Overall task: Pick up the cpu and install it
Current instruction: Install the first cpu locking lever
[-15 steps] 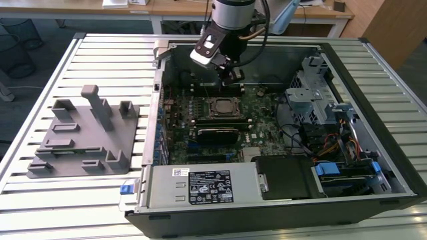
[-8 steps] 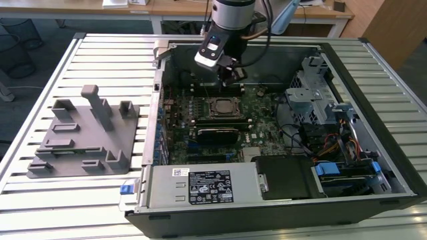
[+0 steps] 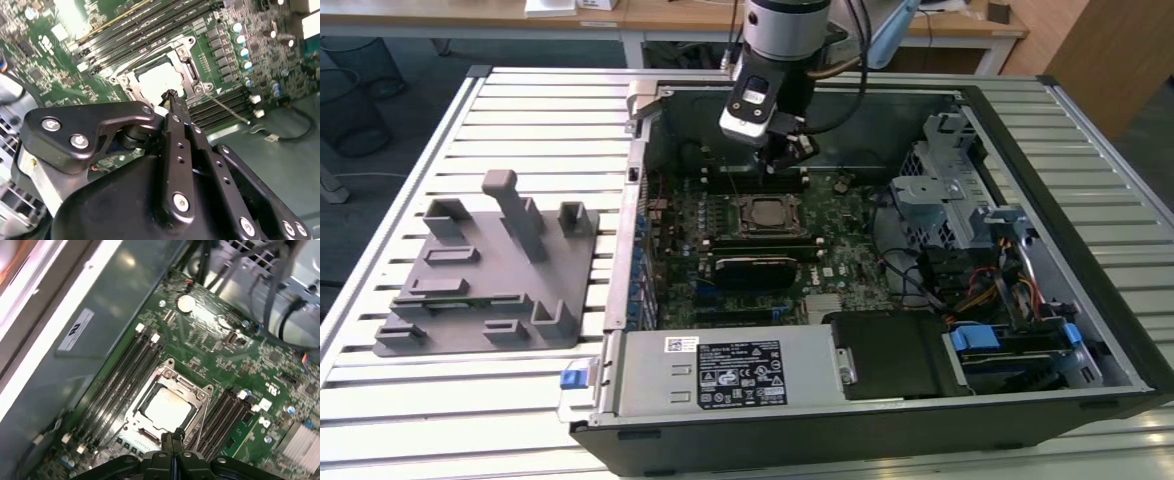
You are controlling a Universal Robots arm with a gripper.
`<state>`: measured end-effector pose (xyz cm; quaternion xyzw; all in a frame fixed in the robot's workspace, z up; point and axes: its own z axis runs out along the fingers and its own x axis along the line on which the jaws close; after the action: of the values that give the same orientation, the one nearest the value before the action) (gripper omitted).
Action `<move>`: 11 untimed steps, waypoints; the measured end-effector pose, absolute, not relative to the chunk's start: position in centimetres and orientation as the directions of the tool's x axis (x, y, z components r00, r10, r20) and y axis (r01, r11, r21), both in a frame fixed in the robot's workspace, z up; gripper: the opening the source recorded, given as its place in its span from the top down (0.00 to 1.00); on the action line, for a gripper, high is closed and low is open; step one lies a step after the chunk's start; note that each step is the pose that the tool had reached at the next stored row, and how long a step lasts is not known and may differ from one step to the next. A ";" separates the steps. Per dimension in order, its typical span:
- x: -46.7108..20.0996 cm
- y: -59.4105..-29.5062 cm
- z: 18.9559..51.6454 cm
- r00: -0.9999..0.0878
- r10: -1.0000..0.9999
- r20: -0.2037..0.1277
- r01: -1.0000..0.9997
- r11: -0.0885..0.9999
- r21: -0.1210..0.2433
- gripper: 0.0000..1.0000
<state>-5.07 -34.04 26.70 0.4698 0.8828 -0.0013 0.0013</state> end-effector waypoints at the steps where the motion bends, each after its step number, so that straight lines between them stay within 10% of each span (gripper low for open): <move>1: -5.1 -34.0 26.7 -0.573 0.819 -0.004 0.819 0.573 -0.001 0.89; 11: -5.1 -34.0 26.6 -0.713 0.701 -0.007 0.701 0.713 -0.005 0.89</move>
<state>-5.07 -34.04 26.59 0.3789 0.9254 -0.0036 0.0021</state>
